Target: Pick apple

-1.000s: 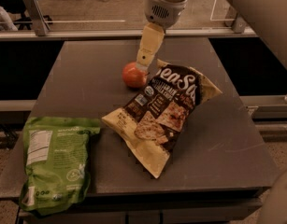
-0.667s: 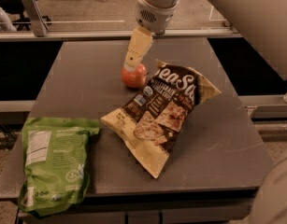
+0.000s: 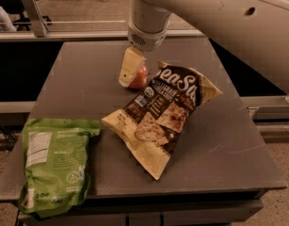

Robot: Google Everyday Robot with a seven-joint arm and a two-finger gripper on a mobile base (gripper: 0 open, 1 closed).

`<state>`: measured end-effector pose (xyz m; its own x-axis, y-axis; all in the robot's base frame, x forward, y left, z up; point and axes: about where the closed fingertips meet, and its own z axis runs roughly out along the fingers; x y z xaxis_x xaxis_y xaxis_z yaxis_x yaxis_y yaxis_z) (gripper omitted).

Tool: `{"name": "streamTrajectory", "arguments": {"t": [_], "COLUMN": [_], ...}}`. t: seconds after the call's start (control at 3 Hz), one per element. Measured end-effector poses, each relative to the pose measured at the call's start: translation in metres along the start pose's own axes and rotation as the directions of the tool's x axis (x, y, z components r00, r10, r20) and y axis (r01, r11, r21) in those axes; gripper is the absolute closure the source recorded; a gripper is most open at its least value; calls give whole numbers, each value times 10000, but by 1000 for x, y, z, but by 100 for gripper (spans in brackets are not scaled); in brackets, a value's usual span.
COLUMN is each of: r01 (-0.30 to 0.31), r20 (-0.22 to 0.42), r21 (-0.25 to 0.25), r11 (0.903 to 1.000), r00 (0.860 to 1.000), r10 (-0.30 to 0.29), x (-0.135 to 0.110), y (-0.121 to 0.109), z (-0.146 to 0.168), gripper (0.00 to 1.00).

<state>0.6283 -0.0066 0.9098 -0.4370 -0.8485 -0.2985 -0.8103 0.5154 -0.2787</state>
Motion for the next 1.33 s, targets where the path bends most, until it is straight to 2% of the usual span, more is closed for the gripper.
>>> {"name": "streamTrajectory", "arguments": {"t": [0.33, 1.0, 1.33], "r01": [2, 531, 793], "r20": [-1, -252, -898], "r21": [-1, -607, -685], "r11": [10000, 9967, 9945], "r00": [10000, 9982, 9923], "r10": [-2, -547, -853], "x": [0, -18, -22], "y": [0, 15, 27], "z": [0, 31, 51], "gripper": [0, 0, 0]}}
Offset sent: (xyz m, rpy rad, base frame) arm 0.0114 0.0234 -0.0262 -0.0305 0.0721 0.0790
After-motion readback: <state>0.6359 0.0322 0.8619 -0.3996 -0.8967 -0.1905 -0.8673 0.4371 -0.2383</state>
